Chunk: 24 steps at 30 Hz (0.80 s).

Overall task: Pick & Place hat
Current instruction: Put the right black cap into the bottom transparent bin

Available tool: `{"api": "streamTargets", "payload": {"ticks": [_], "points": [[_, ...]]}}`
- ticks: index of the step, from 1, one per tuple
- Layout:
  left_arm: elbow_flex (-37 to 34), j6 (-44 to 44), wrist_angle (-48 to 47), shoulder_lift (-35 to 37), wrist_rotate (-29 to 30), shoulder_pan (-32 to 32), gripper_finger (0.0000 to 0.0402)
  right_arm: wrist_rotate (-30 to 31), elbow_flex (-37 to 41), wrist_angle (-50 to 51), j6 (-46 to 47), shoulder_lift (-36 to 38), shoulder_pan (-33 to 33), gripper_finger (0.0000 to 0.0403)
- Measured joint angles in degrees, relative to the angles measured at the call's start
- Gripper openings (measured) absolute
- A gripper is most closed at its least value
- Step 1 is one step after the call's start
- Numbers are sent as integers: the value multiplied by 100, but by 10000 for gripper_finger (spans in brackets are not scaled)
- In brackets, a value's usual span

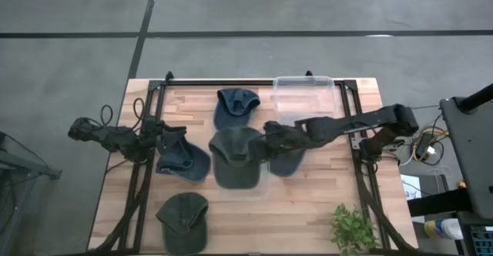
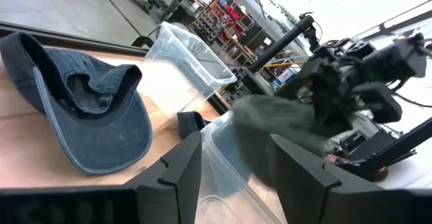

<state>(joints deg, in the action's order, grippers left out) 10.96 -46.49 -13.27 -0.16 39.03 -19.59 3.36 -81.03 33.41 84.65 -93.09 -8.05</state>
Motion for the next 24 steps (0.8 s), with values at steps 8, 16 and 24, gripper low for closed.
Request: {"api": "streamTargets", "payload": {"ticks": [8,16,24], "points": [[0,23,-2,0,2,0,162,-40,7,147,620,-79,-30,28],[0,251,-3,2,4,0,162,-40,-366,1104,819,11,-26,28],[0,298,1,2,4,1,162,-77,-338,1081,819,-112,24,28]]}}
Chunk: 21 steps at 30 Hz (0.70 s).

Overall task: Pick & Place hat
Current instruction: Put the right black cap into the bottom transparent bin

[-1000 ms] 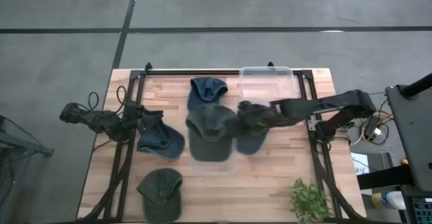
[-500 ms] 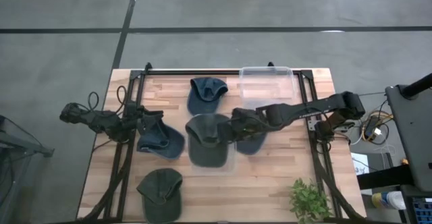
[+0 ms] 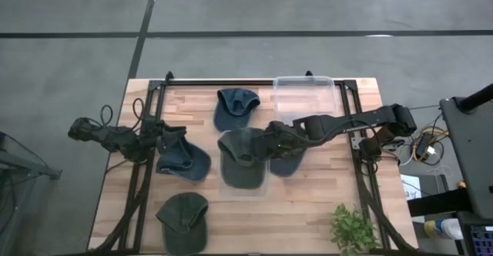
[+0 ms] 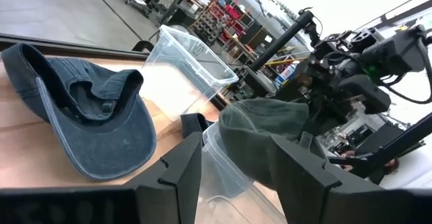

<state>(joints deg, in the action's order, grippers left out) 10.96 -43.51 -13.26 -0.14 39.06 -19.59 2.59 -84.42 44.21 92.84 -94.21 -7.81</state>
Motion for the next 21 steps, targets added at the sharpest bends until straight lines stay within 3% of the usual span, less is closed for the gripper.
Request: {"api": "streamTargets", "payload": {"ticks": [21], "points": [[0,28,-2,0,1,0,162,-411,32,-29,-168,-315,0,29]]}}
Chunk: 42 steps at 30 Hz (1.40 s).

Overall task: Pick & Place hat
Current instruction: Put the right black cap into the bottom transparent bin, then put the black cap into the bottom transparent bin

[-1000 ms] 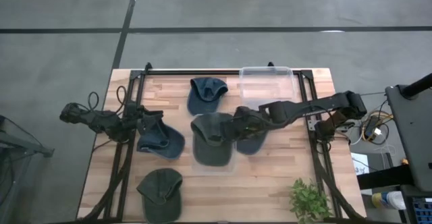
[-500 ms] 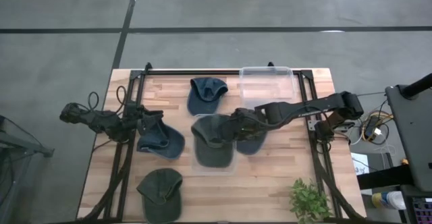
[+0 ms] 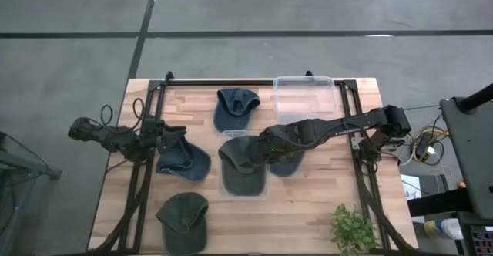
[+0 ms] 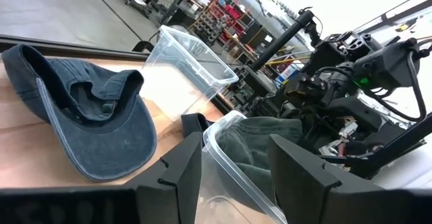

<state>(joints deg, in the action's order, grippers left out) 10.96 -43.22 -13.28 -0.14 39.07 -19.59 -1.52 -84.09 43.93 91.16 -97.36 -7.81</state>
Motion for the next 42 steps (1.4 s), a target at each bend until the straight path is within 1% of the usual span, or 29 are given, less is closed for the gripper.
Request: {"api": "streamTargets", "payload": {"ticks": [6,8,11,19,24,29,34,37,40,42], "points": [[0,0,0,0,0,2,162,2,0,-10,-183,0,0,30],[0,0,-2,0,0,0,162,-9,0,-22,-309,0,0,36],[0,-2,-1,0,0,0,162,-27,0,-46,-403,0,0,57],[0,-4,-2,0,0,2,162,-48,0,-118,-437,2,0,134],[0,-7,0,0,0,1,162,-49,0,-100,-458,103,0,159],[0,-7,0,0,0,2,162,-151,-7,-74,-322,217,-4,163],[0,-7,-2,0,-2,0,162,-193,-212,-40,-348,270,-2,155],[0,-8,-2,0,-2,0,162,-38,-374,-55,-639,271,11,148],[0,-9,0,0,-2,0,162,-24,-410,-35,-969,239,97,138],[0,-9,2,0,-2,0,162,-26,-392,-65,-1484,205,154,130]]}}
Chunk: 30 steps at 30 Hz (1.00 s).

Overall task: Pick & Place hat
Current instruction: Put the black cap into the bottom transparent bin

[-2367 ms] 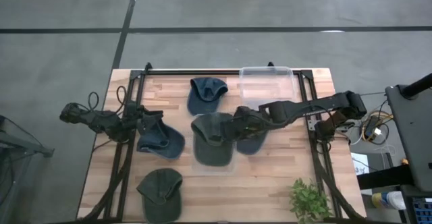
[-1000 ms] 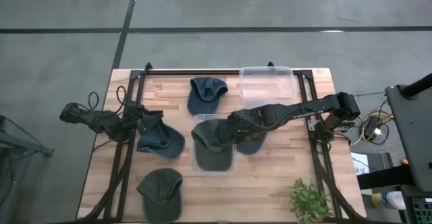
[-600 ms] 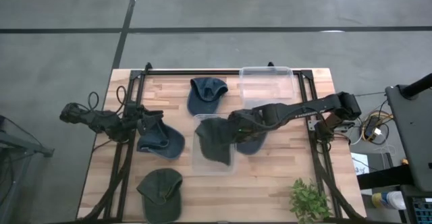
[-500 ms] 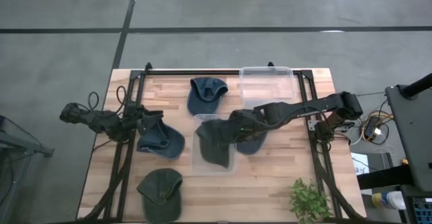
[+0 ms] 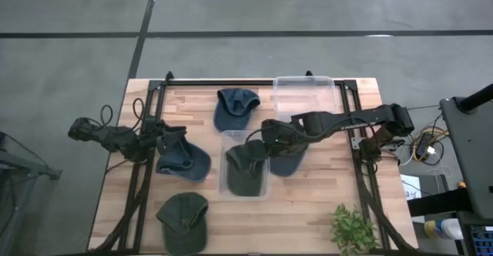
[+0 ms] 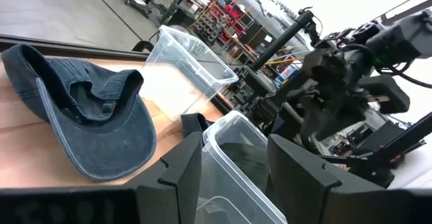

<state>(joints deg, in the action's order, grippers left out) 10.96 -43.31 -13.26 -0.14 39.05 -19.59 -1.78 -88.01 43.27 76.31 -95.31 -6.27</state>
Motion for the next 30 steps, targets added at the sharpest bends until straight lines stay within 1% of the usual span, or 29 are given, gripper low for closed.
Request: {"api": "streamTargets", "payload": {"ticks": [2,4,7,9,11,13,16,21,25,28,30], "points": [[0,0,-2,0,-14,0,162,4,7,-317,-838,1,17,124],[14,-24,6,0,-137,2,162,0,7,-863,-1791,93,7,119],[173,-64,55,-13,-556,0,162,-31,-23,-1430,-3186,342,-18,114],[336,-70,127,-65,-820,0,162,-20,-14,-1385,-3923,540,-27,110],[529,-39,123,-184,-1003,0,162,7,38,-1119,-4360,773,-29,107],[772,23,136,-364,-1082,0,162,99,112,-792,-4597,1006,-32,104],[1131,172,80,-790,-1193,0,162,527,398,-391,-4738,1468,-83,101],[1879,266,-180,-1693,-1374,-2,162,1276,1373,-425,-4651,2441,-322,101],[2689,108,-921,-2653,-1601,-7,162,1871,2394,-978,-4394,3354,-627,105],[3466,-249,-1889,-3393,-1830,-9,162,2210,3213,-1569,-4343,4038,-862,103],[3998,-662,-2668,-3893,-2043,-11,162,2301,3715,-1972,-4340,4476,-994,100]]}}
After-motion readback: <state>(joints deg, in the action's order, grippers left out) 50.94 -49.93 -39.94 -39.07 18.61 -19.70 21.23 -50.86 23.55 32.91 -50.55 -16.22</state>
